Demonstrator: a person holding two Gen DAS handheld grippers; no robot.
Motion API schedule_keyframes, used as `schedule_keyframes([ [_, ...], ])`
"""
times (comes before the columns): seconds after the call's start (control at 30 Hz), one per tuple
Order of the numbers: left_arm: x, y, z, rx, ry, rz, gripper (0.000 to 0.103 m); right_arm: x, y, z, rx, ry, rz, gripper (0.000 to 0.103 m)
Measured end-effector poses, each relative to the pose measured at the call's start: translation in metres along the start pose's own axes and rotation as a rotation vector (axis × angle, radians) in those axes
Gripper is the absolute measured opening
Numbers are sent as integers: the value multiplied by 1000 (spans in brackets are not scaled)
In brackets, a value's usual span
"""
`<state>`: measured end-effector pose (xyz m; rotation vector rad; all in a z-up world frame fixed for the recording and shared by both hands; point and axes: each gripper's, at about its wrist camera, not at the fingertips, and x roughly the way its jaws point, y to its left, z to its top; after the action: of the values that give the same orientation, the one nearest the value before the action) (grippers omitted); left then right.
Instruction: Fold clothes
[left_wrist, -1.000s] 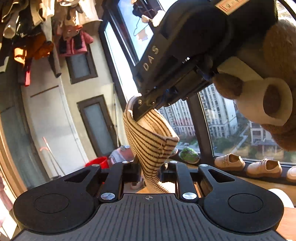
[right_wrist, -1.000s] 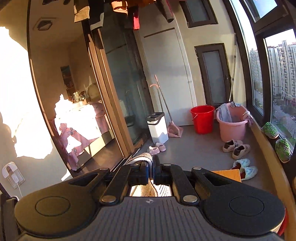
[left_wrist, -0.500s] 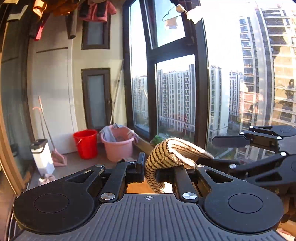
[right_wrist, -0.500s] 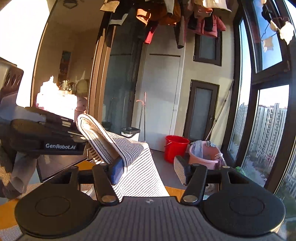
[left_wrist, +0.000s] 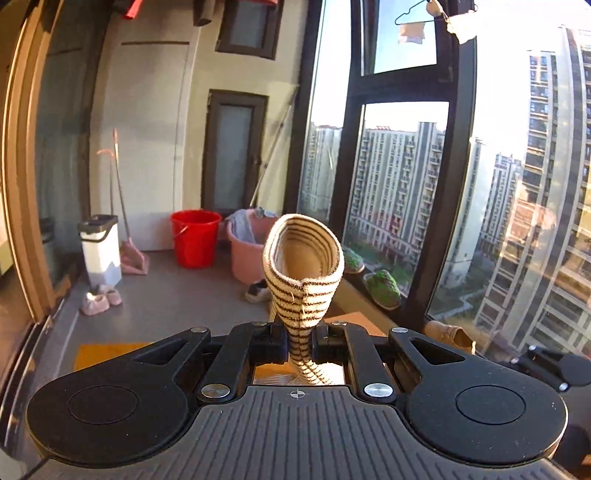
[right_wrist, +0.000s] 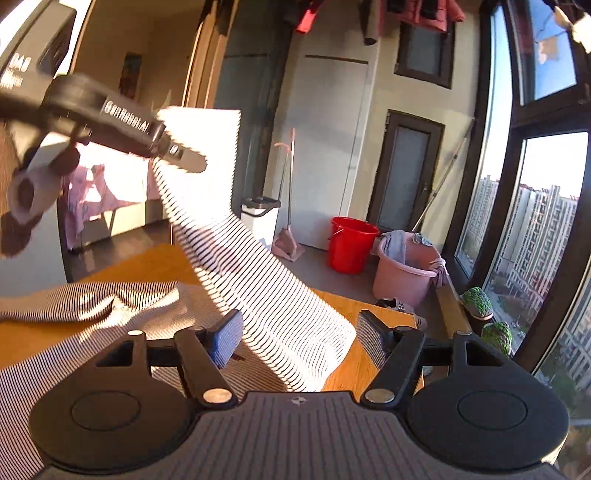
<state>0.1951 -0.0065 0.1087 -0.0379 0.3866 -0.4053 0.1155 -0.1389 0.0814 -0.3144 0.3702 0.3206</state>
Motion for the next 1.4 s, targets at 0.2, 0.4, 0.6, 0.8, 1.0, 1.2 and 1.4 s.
schedule_keyframes([
  [0.2,0,-4,-4,23,7,-38,12,57,19,-19,-175,75,-108,11],
  [0.4,53,33,-64,-95,221,-4,13,53,6,-48,-199,128,-195,14],
  [0.6,61,61,-113,-194,329,14,15,50,20,-67,-300,142,-169,22],
  [0.8,43,87,-102,-259,281,31,14,25,12,-69,-265,168,-84,50],
  [1.0,16,55,-79,-152,110,-71,13,0,-4,-57,-171,139,-62,60],
  [1.2,47,68,-106,-198,262,51,20,2,-29,-26,121,104,73,43],
  [1.4,48,82,-110,-229,277,59,38,56,-40,-9,390,127,206,40],
])
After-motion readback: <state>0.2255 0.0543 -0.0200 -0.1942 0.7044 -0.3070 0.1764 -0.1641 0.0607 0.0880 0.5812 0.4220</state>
